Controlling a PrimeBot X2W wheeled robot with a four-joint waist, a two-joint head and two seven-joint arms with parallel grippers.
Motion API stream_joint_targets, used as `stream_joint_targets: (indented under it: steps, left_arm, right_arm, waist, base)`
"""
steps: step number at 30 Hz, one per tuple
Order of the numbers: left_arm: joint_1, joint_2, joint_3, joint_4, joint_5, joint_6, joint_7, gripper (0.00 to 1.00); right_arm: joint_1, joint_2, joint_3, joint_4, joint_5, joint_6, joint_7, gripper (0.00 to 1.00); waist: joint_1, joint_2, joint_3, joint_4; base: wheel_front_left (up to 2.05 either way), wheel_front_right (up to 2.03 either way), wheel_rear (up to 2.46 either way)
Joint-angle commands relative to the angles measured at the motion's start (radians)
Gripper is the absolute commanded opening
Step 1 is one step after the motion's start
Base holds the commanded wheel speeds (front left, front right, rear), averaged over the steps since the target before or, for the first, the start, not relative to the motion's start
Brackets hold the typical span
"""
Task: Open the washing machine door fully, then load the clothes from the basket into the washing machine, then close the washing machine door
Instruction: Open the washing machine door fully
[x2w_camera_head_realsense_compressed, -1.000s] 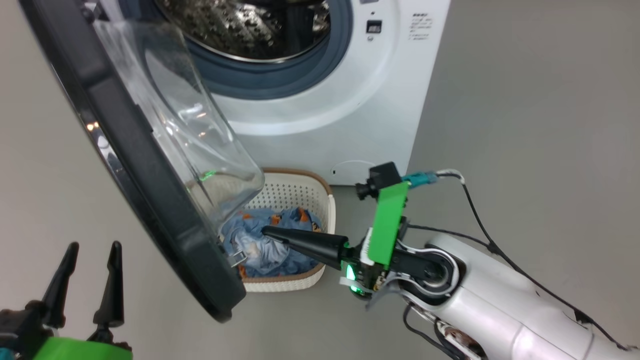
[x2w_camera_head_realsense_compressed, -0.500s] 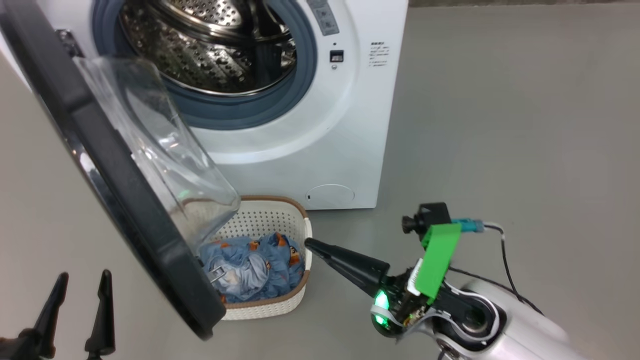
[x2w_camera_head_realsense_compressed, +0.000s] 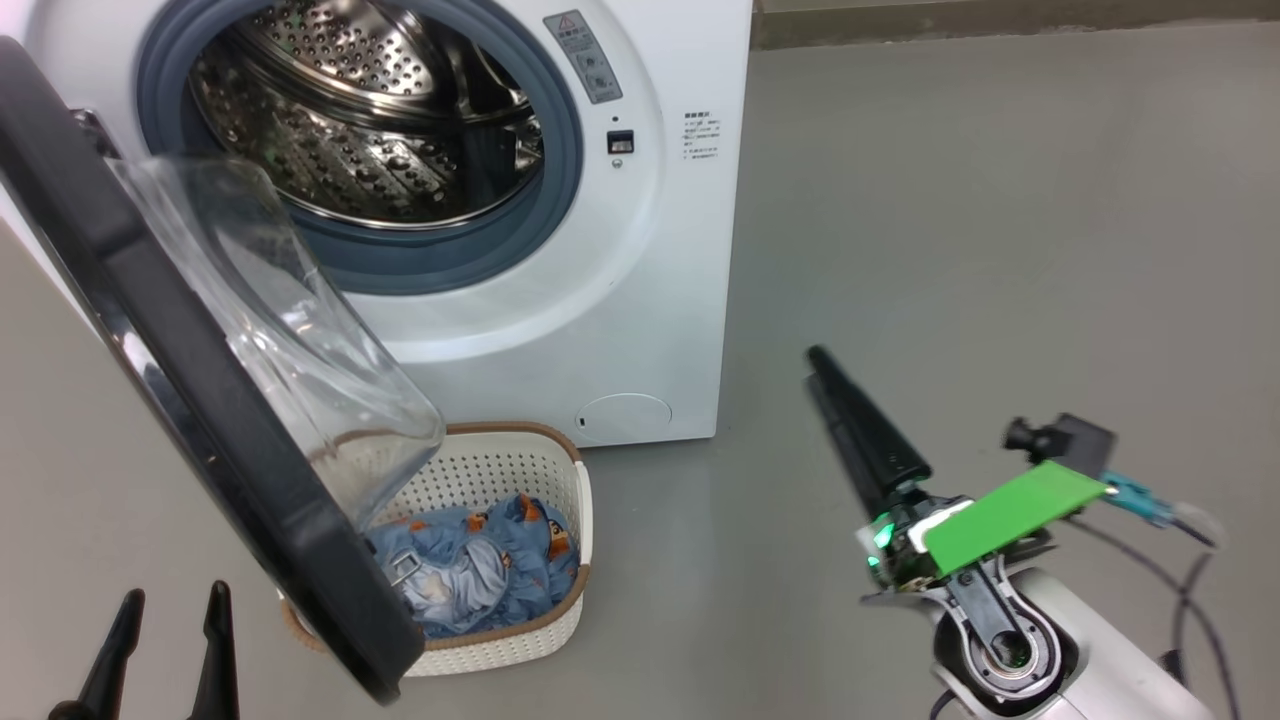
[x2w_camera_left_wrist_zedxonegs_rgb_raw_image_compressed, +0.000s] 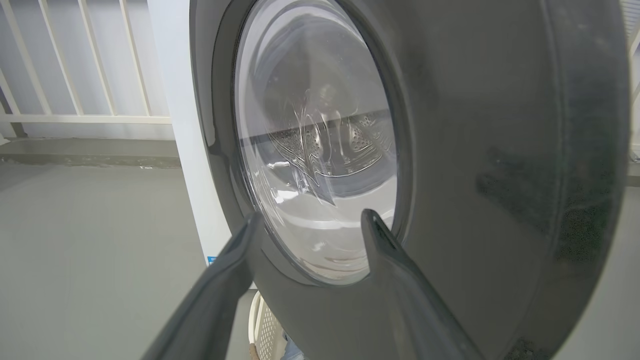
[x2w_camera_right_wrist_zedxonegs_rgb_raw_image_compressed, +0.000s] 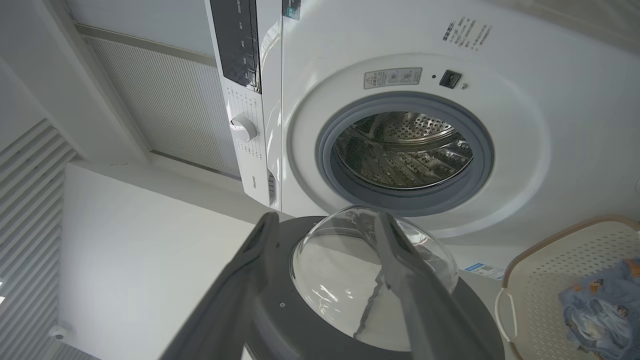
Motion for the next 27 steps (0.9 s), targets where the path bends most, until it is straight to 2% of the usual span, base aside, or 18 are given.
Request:
stream_joint_targets:
  steps: [1, 5, 10, 15, 16, 23, 27]
  left_arm:
    - [-0.023, 0.017, 0.041, -0.028, 0.017, -0.003, -0.008, 1.0]
    - [-0.021, 0.014, 0.043, -0.033, 0.015, -0.003, -0.008, 1.0]
    - [-0.019, 0.011, 0.046, -0.036, 0.014, -0.003, -0.008, 1.0]
    - [-0.016, 0.004, 0.048, -0.037, 0.017, -0.003, -0.008, 1.0]
    - [-0.016, 0.004, 0.048, -0.037, 0.017, -0.003, -0.008, 1.0]
    - [-0.012, -0.002, 0.053, -0.039, 0.021, -0.003, -0.008, 1.0]
    - [-0.01, -0.008, 0.054, -0.035, 0.023, -0.003, -0.008, 1.0]
  right_arm:
    - [0.015, -0.001, -0.005, -0.007, -0.05, 0.007, -0.03, 1.0]
    - [0.031, 0.015, -0.093, 0.085, -0.254, 0.007, -0.072, 1.0]
    - [0.096, 0.134, -0.35, 0.125, -0.618, 0.007, -0.074, 1.0]
    - [0.184, 0.225, -0.518, 0.082, -0.991, 0.007, -0.074, 1.0]
    - [0.184, 0.225, -0.518, 0.082, -0.991, 0.007, -0.074, 1.0]
    - [0.293, 0.264, -0.617, 0.017, -1.326, 0.007, -0.074, 1.0]
    - [0.336, 0.266, -0.637, -0.005, -1.437, 0.007, -0.074, 1.0]
  waist:
    - [0.0, 0.0, -0.002, -0.003]
    - [0.0, 0.0, -0.002, -0.007]
    - [0.0, 0.0, -0.002, -0.007]
    - [0.0, 0.0, -0.006, -0.004]
    - [0.0, 0.0, -0.006, -0.004]
    - [0.0, 0.0, -0.007, -0.003]
    - [0.0, 0.0, -0.008, -0.004]
  base:
    - [0.0, 0.0, 0.0]
    - [0.0, 0.0, 0.0]
    - [0.0, 0.0, 0.0]
    - [0.0, 0.0, 0.0]
    - [0.0, 0.0, 0.0]
    - [0.0, 0.0, 0.0]
    - [0.0, 0.0, 0.0]
